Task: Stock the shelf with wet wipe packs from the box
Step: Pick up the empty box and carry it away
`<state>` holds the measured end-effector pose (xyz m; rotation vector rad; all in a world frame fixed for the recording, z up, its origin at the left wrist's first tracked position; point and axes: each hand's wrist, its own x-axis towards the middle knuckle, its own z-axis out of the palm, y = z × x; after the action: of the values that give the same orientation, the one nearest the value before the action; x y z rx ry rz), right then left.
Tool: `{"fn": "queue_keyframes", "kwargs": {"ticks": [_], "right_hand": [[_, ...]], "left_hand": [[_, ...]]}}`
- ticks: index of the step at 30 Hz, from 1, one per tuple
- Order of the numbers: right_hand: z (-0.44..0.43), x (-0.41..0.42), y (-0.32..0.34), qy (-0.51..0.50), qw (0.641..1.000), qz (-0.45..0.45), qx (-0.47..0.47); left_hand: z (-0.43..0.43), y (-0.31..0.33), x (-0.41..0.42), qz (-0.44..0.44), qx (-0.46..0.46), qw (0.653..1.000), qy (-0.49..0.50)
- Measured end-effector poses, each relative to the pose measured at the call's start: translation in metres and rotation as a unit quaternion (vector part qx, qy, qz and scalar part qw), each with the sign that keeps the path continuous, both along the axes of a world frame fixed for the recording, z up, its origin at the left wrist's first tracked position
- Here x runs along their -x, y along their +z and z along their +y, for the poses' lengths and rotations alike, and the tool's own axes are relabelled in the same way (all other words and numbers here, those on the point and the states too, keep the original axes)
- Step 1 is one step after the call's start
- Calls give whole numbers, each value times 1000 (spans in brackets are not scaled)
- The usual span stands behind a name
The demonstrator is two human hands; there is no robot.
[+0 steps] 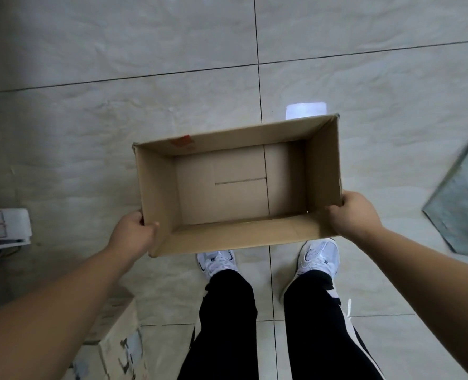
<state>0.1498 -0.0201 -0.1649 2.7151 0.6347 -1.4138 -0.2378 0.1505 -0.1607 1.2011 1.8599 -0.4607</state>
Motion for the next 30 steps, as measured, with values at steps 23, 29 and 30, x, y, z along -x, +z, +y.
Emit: {"fn": "queue_keyframes", "kwargs": {"ticks": [23, 29, 30], "right_hand": [[30, -121, 322, 25, 986, -119, -110], [40, -141, 438, 25, 981, -122, -151], [41, -143, 455, 34, 981, -121, -150]], "left_hand": [[75, 315, -127, -102, -172, 972, -119], [97, 445, -144, -133, -237, 949, -159], [98, 463, -146, -134, -245, 946, -164]]}}
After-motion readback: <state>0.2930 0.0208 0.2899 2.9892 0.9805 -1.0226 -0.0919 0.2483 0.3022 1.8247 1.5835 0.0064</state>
